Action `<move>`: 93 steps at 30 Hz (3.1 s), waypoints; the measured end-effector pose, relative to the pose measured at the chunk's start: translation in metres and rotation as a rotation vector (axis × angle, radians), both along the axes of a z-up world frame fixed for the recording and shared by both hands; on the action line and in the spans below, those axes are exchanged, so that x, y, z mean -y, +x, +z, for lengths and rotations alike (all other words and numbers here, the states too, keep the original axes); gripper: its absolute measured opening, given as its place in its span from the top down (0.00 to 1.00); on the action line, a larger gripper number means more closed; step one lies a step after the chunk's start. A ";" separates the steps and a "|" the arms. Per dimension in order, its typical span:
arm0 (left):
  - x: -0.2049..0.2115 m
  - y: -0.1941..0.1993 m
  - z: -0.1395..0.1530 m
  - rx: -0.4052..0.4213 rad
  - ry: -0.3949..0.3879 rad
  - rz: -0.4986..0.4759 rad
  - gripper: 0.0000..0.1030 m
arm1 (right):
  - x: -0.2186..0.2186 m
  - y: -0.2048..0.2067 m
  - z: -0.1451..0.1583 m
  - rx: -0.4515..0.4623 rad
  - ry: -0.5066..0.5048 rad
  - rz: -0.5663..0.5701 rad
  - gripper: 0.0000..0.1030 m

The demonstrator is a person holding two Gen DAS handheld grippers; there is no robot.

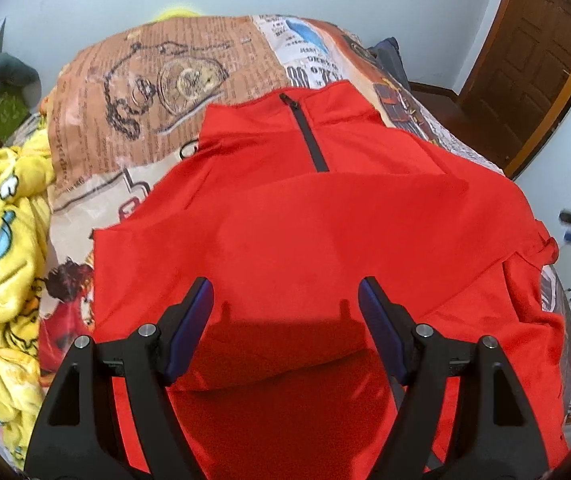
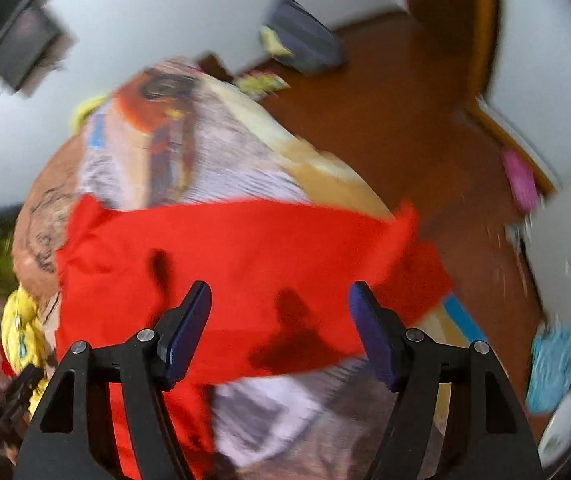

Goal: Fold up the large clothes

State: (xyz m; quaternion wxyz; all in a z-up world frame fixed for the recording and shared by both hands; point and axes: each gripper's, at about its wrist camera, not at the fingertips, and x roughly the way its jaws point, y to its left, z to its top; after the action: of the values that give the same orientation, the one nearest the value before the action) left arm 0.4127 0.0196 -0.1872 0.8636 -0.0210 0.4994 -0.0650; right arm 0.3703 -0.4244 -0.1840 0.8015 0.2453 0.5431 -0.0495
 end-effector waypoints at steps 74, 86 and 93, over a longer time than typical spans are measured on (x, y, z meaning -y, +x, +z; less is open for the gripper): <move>0.206 0.079 0.061 0.022 0.052 -0.404 0.28 | -0.041 -0.021 0.060 0.287 -0.207 0.254 0.39; 0.348 0.136 -0.016 -0.171 -0.001 -0.576 0.28 | 0.000 -0.014 0.014 0.197 -0.157 0.171 0.39; 0.367 0.148 -0.039 -0.172 -0.010 -0.522 0.94 | 0.000 -0.016 0.009 0.178 -0.195 0.201 0.39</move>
State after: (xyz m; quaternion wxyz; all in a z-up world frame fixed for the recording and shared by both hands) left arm 0.5605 -0.3478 -0.2264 0.7719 0.0987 0.5591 -0.2859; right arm 0.3540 -0.4240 -0.1746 0.8673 0.1144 0.4845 0.0003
